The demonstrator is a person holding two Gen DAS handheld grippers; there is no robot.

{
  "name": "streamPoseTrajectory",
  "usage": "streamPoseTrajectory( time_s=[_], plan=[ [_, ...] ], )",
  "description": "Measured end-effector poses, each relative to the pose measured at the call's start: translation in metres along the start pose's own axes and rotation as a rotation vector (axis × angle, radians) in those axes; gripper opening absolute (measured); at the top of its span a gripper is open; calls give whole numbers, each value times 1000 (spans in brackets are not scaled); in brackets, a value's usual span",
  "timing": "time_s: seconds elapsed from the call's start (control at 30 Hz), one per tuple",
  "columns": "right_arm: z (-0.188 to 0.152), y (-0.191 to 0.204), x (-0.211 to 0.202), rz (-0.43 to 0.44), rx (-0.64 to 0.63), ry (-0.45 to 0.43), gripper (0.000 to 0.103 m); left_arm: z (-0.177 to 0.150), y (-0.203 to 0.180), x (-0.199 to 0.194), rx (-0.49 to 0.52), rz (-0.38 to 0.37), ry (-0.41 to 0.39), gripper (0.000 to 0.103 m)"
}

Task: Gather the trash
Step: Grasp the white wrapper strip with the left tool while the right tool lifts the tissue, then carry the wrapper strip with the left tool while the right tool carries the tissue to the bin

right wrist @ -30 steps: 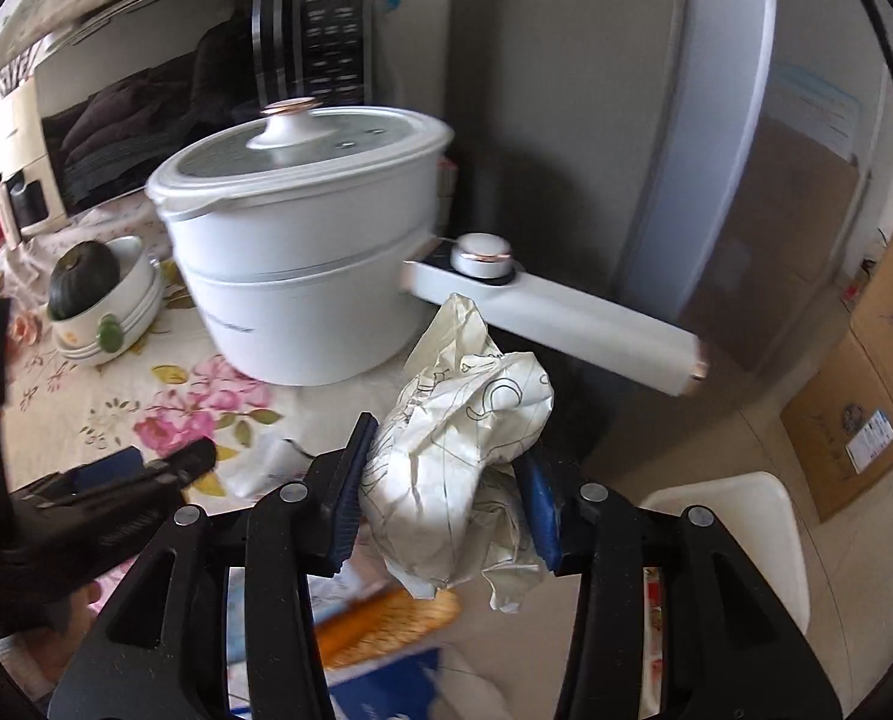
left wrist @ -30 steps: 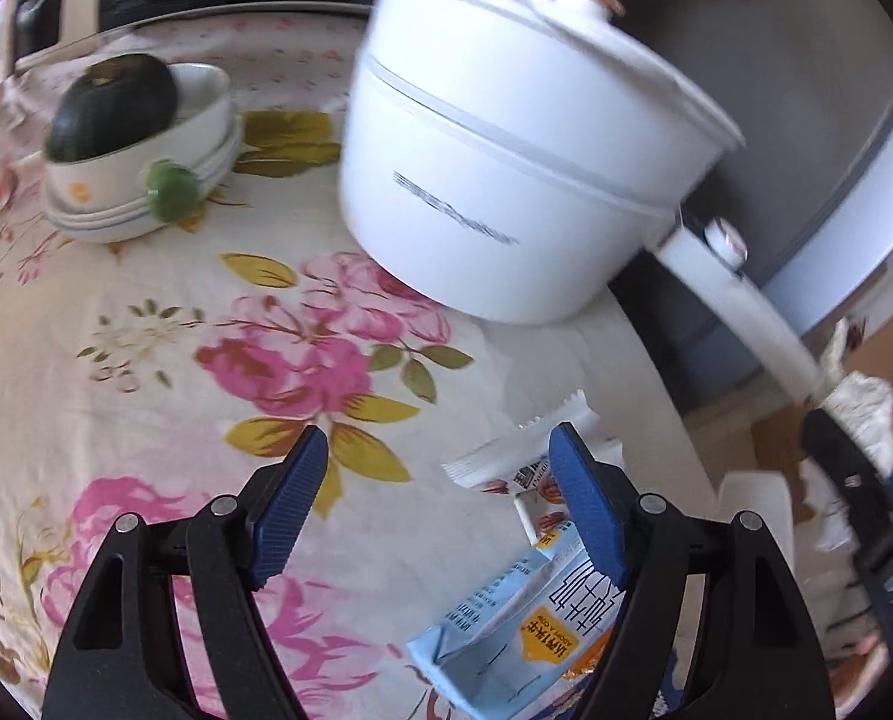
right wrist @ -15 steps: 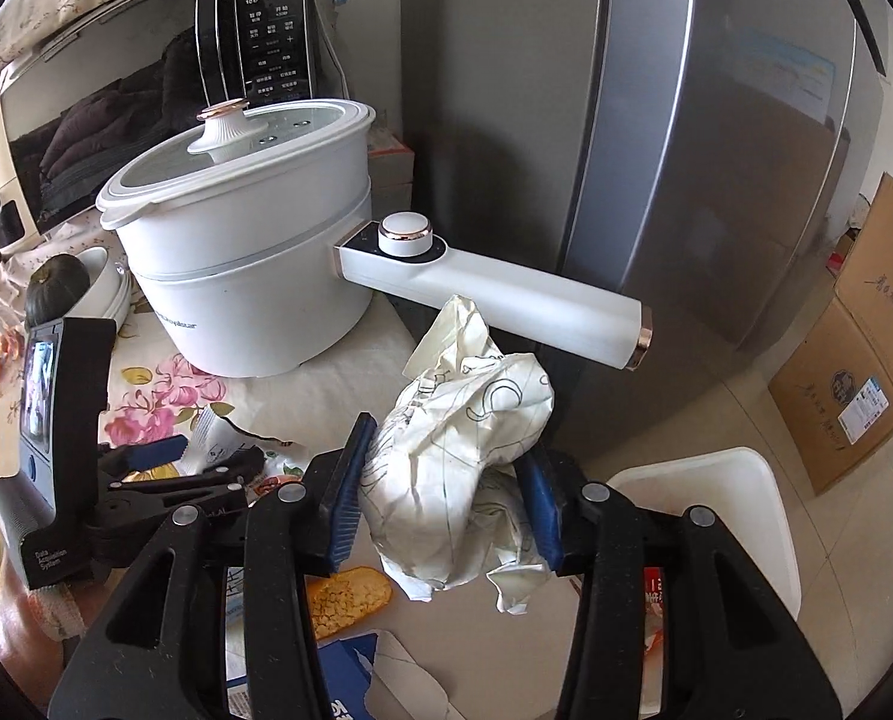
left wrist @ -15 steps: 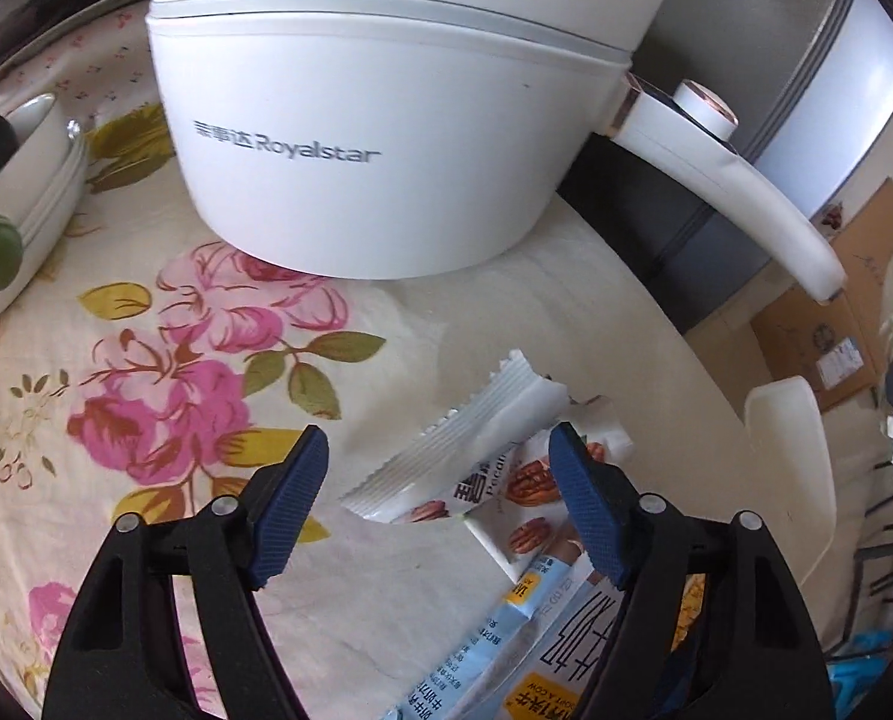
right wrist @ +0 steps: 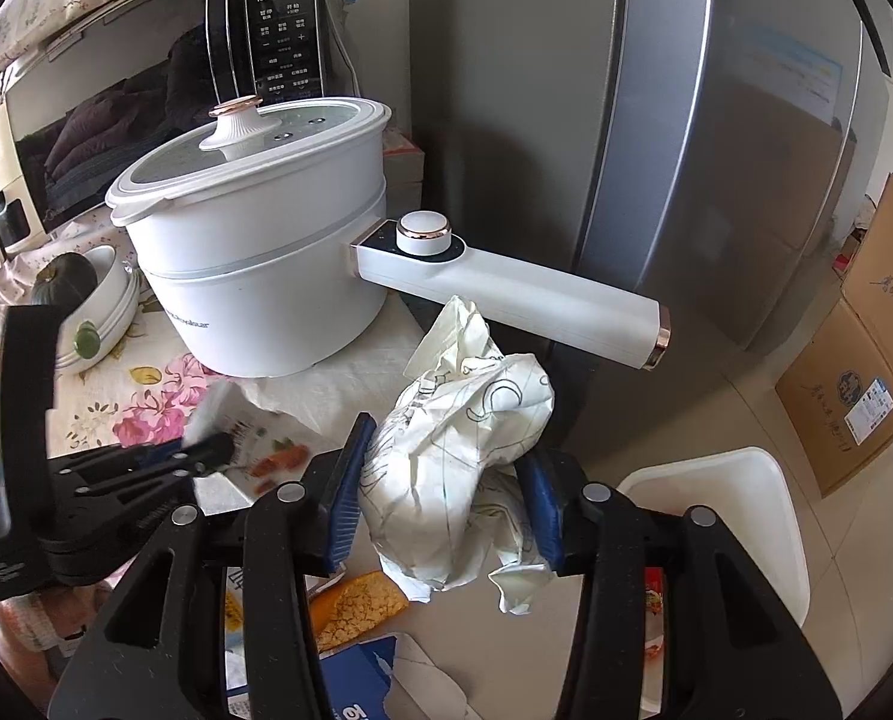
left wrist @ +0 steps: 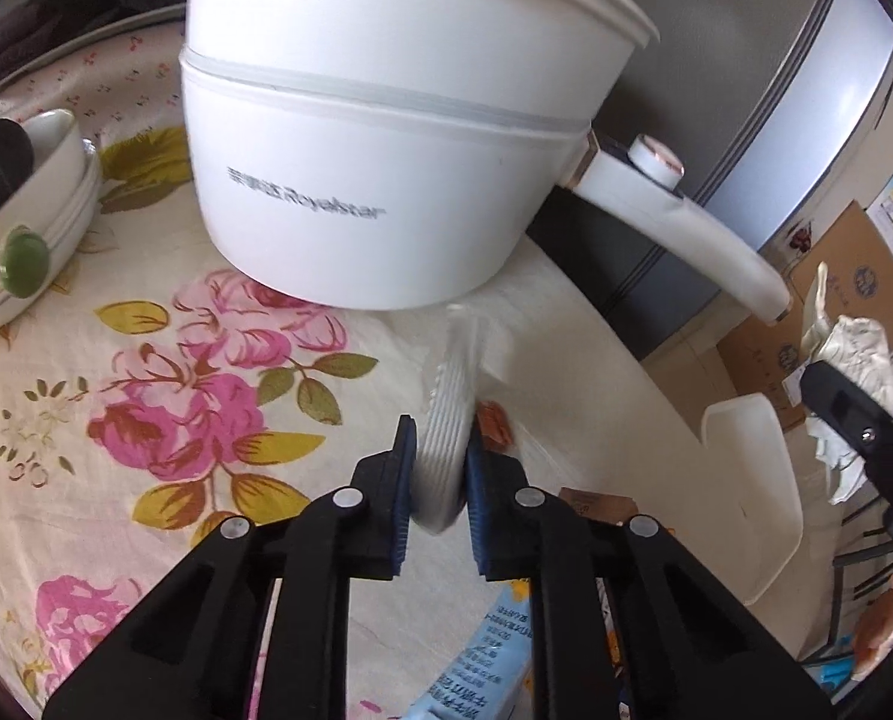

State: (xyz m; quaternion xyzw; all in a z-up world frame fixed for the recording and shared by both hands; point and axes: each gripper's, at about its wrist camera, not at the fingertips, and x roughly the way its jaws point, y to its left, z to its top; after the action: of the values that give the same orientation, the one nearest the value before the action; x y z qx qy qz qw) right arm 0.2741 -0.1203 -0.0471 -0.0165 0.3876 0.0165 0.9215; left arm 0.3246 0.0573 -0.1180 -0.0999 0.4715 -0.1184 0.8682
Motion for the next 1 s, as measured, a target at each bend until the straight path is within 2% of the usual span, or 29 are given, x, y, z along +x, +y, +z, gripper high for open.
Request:
streamPoseTrajectory(
  time_s=[0.13, 0.2, 0.5, 0.83, 1.0],
  plan=[
    [1, 5, -3, 11, -2, -9, 44, 2, 8, -21, -21, 27, -56, 12],
    [1, 8, -5, 15, -4, -14, 44, 3, 12, -31, -33, 39, -78, 6],
    [1, 12, -17, 29, -4, -40, 44, -1, 23, -83, -62, 64, -189, 6],
    [-2, -1, -41, 11, 3, -89, 44, -13, 0, -127, -53, 45, -310, 6],
    [-5, -14, -52, -5, 12, -110, 44, -15, -17, -139, -33, 17, -340, 6]
  ],
)
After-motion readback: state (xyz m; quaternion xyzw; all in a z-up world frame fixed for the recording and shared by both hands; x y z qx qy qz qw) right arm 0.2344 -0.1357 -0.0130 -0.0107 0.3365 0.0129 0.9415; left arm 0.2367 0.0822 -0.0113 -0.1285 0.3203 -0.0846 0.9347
